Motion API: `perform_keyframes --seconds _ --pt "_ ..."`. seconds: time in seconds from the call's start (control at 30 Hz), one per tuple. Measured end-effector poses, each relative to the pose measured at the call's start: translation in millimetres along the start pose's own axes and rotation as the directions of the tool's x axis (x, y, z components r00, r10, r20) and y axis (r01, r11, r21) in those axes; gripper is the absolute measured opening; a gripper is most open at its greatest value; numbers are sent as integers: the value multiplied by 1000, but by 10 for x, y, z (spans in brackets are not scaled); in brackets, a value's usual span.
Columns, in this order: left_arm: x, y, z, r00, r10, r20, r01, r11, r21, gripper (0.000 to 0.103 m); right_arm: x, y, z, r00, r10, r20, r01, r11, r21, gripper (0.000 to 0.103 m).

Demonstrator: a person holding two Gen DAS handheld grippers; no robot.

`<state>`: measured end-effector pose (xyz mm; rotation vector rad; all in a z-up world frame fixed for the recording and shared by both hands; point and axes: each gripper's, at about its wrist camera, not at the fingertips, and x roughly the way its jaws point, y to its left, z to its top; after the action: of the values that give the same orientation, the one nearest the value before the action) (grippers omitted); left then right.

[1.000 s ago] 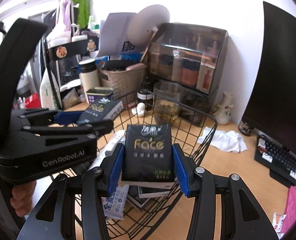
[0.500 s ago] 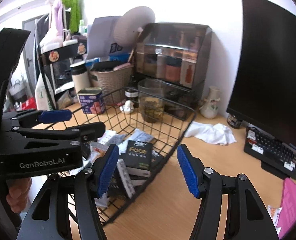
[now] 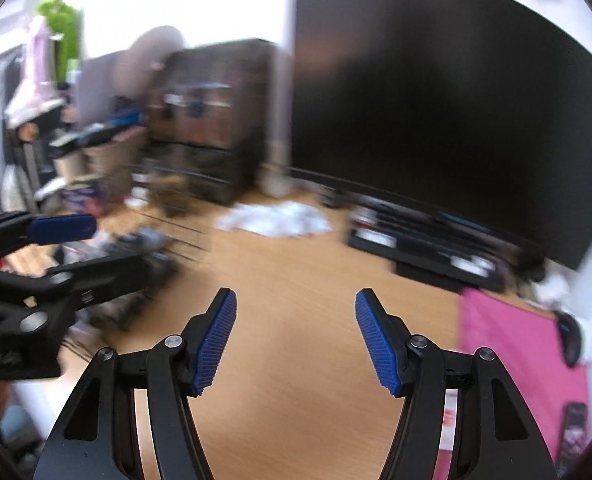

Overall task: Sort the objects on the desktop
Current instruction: 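Move both open tools back over the white snack packets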

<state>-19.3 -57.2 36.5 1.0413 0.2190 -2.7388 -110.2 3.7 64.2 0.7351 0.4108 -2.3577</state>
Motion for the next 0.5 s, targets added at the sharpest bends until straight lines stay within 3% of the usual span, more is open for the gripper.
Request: perform_keyframes --seconds 0.13,0.3,0.5 --pt "404 -356 -89 997 -13 -76 17 998 61 81 226 -549 -289 992 -86 -97 94 993 73 61" --pt "866 -611 -204 986 -23 -163 37 996 86 81 523 -914 -428 982 -101 -158 115 990 79 61" --pt "1146 -702 -253 976 -17 -217 35 996 80 81 852 -1142 -511 970 -110 -216 134 985 104 61"
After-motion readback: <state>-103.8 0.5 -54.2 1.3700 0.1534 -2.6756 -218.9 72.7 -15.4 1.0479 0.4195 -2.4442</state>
